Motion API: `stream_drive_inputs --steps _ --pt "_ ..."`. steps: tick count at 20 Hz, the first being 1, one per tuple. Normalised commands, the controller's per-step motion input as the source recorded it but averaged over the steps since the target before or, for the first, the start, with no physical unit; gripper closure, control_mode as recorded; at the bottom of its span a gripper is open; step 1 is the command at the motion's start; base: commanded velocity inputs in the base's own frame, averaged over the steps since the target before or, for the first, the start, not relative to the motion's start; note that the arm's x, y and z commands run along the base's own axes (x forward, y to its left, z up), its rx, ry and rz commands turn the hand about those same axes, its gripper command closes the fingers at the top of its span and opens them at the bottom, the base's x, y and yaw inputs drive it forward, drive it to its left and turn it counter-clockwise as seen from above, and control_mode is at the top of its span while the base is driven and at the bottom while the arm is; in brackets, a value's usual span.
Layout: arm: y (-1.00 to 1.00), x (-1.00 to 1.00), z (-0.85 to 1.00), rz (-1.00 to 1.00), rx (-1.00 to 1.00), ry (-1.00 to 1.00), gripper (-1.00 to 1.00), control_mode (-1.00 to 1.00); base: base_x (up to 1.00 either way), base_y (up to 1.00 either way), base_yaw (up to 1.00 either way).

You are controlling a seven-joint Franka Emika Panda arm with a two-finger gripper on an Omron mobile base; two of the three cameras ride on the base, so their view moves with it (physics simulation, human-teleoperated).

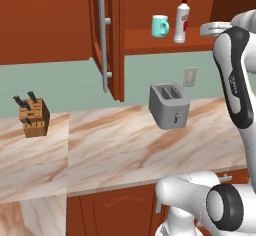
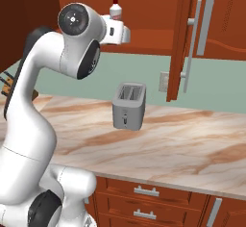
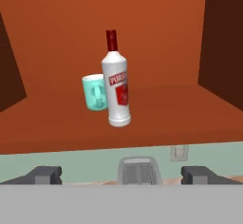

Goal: Open the cabinet directly in front. Then move the liquor and the mug to the dining counter with the jar on it.

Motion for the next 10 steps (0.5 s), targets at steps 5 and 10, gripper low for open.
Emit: stream_drive_inputs --steps 5,10 --pt "0.04 0.23 0.0 0.0 0.0 0.0 -1.0 -1.0 0.0 0.0 0.0" --pt "0.04 0.39 0.0 0.0 0.0 0.0 -1.0 -1.0 0.0 0.0 0.0"
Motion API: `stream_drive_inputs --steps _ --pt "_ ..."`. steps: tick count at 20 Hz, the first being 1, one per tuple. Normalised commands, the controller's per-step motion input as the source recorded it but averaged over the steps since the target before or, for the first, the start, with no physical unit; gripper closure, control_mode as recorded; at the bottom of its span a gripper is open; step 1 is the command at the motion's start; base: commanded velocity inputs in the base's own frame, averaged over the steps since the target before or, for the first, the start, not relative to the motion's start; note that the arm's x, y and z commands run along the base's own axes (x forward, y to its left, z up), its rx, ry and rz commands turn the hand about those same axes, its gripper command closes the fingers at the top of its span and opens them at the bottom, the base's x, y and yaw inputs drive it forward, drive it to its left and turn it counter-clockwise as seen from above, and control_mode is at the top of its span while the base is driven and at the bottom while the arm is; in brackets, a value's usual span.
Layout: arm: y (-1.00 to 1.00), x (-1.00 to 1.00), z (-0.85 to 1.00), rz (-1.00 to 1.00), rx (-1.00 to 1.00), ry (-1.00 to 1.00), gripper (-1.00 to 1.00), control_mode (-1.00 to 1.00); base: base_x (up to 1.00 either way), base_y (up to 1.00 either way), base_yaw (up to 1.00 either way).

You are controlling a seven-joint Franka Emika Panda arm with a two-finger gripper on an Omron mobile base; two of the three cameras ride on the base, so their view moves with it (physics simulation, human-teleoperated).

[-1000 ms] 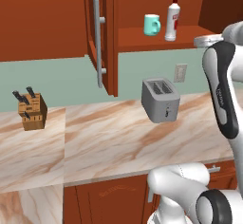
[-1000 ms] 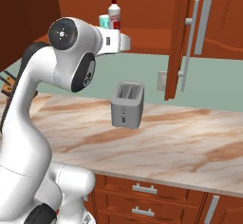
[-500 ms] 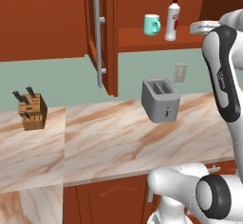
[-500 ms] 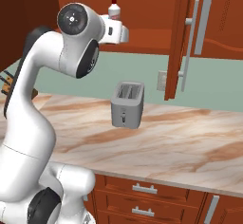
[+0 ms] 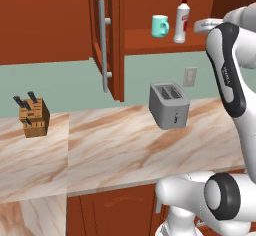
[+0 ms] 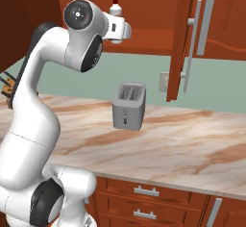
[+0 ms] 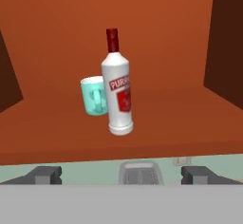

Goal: Open the cabinet directly in front. Then move the liquor and the mug to the dining counter with the jar on it.

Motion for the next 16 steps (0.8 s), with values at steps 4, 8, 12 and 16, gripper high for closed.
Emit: stream_drive_inputs --steps 4,8,12,16 --pt "0.0 0.41 0.05 0.0 0.0 0.0 -1.0 -1.0 0.0 0.0 0.0" --pt "0.12 0.41 0.07 0.0 0.0 0.0 -1.0 -1.0 0.0 0.0 0.0" --pt "0.1 0.45 0.0 0.0 0.0 0.0 -1.0 -1.0 0.0 0.0 0.0" --pt "0.01 0.46 0.0 0.0 0.0 0.0 -1.0 -1.0 0.0 0.0 0.0"
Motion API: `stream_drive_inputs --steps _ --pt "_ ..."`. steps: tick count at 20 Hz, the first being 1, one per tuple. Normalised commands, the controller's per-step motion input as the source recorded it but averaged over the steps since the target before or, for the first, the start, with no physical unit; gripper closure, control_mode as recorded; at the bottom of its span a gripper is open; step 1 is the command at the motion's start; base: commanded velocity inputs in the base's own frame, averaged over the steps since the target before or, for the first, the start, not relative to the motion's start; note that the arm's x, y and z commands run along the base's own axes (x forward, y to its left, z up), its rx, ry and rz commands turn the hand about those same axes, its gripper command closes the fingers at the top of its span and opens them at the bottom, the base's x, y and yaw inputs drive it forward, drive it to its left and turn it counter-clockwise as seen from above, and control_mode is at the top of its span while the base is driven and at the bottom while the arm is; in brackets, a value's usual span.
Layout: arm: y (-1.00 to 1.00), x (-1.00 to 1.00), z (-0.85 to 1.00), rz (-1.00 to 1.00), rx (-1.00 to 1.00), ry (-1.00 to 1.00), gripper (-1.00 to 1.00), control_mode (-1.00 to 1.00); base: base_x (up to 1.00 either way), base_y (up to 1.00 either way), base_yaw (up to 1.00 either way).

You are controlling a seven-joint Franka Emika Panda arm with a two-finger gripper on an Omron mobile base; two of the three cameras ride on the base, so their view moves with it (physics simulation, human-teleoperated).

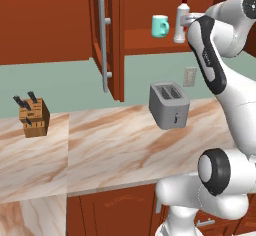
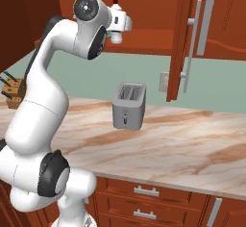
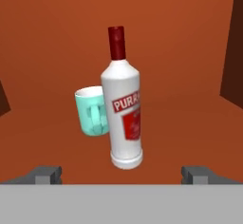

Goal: Open the cabinet directly in front. Then move the liquor and the mug to the dining counter with the jar on it.

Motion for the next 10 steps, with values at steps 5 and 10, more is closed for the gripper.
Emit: stream_drive_inputs --steps 5,10 --pt "0.0 0.41 0.0 0.0 0.0 0.01 -1.0 -1.0 0.0 0.0 0.0" --pt "0.0 0.35 0.0 0.0 0.0 0.01 -1.0 -1.0 0.0 0.0 0.0"
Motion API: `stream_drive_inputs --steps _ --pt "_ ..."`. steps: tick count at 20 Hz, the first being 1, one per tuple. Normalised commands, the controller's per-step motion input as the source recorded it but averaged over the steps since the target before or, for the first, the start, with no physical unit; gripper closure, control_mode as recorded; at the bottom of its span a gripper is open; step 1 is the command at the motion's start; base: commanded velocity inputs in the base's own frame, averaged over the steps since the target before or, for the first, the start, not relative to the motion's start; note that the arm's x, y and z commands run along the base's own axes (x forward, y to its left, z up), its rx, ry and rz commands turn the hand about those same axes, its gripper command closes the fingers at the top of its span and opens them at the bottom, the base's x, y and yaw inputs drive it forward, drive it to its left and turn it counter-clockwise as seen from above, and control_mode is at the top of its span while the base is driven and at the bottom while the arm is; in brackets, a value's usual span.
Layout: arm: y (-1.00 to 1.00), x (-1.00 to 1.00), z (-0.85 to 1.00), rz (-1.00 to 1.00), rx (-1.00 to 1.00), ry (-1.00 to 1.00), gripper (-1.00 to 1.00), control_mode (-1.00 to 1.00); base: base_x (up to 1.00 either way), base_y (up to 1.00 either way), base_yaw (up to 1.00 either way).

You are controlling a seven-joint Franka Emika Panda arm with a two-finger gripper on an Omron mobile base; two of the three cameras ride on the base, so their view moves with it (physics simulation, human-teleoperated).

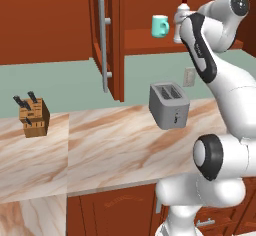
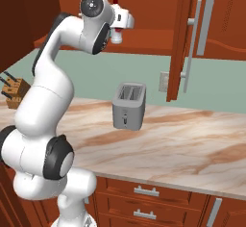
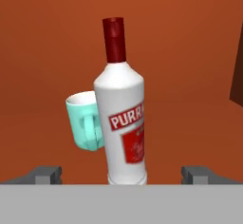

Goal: Open the cabinet directly in front. Then move the liquor and the mug to the dining counter with the jar on it.

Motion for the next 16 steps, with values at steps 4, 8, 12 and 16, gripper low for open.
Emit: stream_drive_inputs --steps 4,8,12,16 --pt "0.0 0.42 0.0 0.0 0.0 0.03 -1.0 -1.0 0.0 0.0 0.0" --pt "0.0 0.41 0.0 0.0 0.0 0.04 -1.0 -1.0 0.0 0.0 0.0" --pt "0.0 0.42 0.0 0.0 0.0 0.04 -1.0 -1.0 0.0 0.0 0.0" --pt "0.0 0.32 0.0 0.0 0.0 0.02 -1.0 -1.0 0.0 0.0 0.0"
